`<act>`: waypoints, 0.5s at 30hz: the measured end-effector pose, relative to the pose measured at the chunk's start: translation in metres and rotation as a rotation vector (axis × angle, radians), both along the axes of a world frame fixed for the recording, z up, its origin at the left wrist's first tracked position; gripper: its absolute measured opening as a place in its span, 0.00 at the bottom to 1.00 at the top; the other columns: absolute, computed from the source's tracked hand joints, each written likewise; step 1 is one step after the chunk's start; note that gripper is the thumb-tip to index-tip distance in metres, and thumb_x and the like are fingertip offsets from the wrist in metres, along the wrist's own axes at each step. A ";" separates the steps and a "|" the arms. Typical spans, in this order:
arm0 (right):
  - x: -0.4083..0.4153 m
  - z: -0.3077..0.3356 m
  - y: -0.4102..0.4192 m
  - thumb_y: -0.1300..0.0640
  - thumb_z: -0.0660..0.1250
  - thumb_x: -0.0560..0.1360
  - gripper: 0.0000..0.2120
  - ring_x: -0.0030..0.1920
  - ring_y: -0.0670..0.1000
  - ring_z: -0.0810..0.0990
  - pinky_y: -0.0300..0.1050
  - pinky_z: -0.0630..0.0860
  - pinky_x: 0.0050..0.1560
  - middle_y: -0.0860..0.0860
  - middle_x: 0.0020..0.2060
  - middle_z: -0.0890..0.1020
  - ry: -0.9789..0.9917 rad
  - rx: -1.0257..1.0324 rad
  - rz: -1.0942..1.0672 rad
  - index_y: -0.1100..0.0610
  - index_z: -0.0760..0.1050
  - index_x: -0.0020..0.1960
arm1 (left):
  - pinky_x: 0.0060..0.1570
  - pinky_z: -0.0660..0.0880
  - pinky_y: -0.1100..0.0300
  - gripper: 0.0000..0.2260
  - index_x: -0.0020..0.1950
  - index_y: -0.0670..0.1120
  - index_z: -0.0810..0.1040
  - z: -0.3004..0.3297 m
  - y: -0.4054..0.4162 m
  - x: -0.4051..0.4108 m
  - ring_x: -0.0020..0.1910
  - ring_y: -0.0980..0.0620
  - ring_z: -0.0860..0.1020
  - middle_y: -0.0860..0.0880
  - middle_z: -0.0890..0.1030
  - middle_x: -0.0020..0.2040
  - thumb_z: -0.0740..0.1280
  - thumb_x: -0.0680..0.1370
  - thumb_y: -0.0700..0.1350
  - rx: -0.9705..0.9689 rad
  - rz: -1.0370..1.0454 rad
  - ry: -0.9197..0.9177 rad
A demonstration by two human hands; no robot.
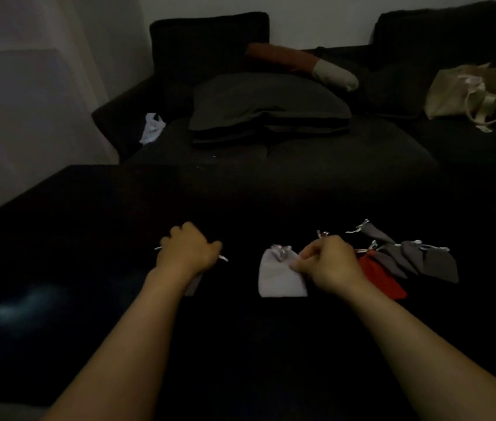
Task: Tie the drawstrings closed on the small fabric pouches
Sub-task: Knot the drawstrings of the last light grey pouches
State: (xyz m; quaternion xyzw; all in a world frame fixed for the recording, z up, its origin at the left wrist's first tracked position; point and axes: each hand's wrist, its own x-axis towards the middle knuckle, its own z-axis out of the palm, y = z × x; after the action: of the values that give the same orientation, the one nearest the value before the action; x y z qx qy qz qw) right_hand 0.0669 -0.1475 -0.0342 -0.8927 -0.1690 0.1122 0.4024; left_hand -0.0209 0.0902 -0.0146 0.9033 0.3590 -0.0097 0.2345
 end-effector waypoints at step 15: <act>-0.022 0.016 0.025 0.57 0.73 0.74 0.16 0.51 0.45 0.81 0.42 0.78 0.51 0.52 0.50 0.83 -0.019 0.338 0.388 0.56 0.77 0.61 | 0.42 0.80 0.66 0.11 0.53 0.50 0.83 0.028 -0.037 -0.022 0.49 0.56 0.84 0.52 0.87 0.49 0.74 0.73 0.38 -0.767 -0.264 -0.434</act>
State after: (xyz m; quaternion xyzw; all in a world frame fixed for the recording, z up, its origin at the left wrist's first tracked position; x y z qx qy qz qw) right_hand 0.0448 -0.1220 -0.0184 -0.7648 -0.3573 0.1491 0.5150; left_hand -0.0427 0.0531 0.0131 0.7704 0.1540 0.0180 0.6184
